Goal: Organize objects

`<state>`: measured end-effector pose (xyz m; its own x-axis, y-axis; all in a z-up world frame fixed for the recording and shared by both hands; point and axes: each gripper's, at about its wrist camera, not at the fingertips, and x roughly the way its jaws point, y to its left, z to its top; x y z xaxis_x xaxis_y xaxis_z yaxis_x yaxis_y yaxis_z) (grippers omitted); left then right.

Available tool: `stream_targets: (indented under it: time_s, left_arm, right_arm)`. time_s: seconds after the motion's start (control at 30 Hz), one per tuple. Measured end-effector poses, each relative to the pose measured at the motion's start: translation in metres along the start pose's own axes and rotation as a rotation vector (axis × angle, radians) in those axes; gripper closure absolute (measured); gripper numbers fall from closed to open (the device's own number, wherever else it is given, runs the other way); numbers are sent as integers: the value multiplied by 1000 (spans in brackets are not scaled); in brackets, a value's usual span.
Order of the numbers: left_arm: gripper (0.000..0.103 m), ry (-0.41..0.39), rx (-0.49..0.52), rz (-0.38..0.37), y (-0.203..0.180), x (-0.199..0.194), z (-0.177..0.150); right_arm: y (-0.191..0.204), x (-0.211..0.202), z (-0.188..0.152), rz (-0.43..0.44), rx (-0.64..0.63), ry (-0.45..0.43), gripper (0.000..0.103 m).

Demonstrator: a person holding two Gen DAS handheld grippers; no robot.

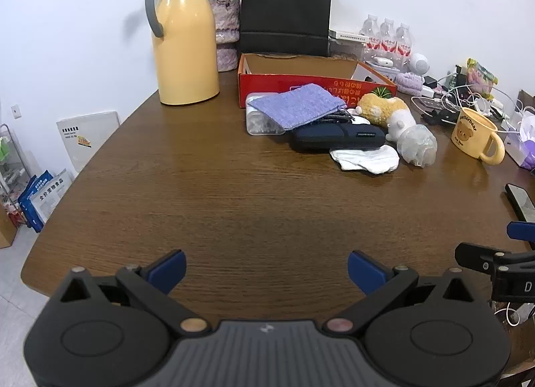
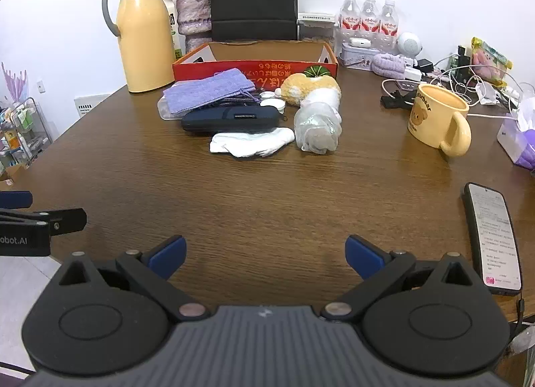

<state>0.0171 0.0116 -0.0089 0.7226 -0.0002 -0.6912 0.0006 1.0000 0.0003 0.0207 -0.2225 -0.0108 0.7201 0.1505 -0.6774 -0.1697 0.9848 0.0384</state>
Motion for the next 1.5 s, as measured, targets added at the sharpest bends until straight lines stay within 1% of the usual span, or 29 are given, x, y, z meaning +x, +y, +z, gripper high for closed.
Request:
stream_targets:
  time_s: [0.57,1.33,1.4,1.5]
  left_arm:
    - [0,14,16,3,-6,3,0]
    - [0,17,24,1,-8,4,0]
    - [0,17,26,-9,-8,5,0]
    - [0,16,31,-24,-8,11,1]
  right_arm:
    - [-8,5,-3,-2,43,6,0]
    - [-8,3,-1,1,37,-7,0]
    - [-8,3,-1,3,38,-12,0]
    - [-9,2,-1,18,47,-43,0]
